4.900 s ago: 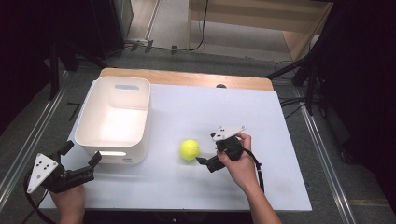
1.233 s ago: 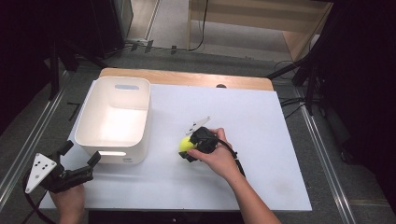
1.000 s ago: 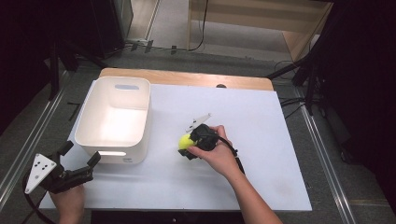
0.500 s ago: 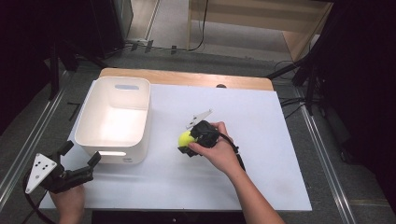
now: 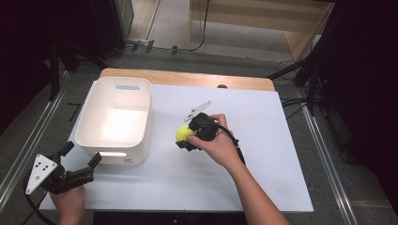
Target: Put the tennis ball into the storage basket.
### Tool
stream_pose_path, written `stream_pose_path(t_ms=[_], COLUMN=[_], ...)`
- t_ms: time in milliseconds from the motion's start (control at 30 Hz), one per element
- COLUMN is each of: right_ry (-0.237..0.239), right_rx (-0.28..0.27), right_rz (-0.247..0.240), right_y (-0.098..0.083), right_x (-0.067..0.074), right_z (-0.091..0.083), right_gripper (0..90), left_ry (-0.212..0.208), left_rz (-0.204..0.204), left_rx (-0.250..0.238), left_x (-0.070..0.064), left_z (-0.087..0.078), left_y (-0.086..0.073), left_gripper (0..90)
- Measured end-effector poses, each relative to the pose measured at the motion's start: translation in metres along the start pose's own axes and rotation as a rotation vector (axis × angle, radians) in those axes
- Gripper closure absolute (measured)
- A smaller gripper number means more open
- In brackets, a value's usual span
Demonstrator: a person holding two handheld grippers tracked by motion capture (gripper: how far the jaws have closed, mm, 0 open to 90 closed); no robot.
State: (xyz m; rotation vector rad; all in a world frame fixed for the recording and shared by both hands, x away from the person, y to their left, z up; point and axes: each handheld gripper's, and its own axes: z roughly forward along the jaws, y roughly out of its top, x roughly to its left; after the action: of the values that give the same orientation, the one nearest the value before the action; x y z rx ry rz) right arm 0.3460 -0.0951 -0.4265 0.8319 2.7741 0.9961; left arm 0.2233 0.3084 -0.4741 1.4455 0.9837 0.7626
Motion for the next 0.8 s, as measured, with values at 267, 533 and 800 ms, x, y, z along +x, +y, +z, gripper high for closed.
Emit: stream_pose_path(t_ms=[267, 533, 800], right_ry=[0.022, 0.033, 0.046], right_rx=[0.007, 0.016, 0.022], right_rz=[-0.011, -0.016, -0.033], right_y=[0.01, 0.02, 0.031], right_x=[0.001, 0.003, 0.003], right_z=[-0.004, -0.006, -0.011], right_gripper=[23.3, 23.3, 23.3], left_ry=[0.004, 0.004, 0.003], left_rz=[0.001, 0.004, 0.002], left_rx=[0.001, 0.0, 0.0], left_x=[0.0, -0.001, 0.0], left_z=[0.001, 0.001, 0.001], left_y=[0.0, 0.0, 0.0], left_gripper=[0.0, 0.0, 0.0])
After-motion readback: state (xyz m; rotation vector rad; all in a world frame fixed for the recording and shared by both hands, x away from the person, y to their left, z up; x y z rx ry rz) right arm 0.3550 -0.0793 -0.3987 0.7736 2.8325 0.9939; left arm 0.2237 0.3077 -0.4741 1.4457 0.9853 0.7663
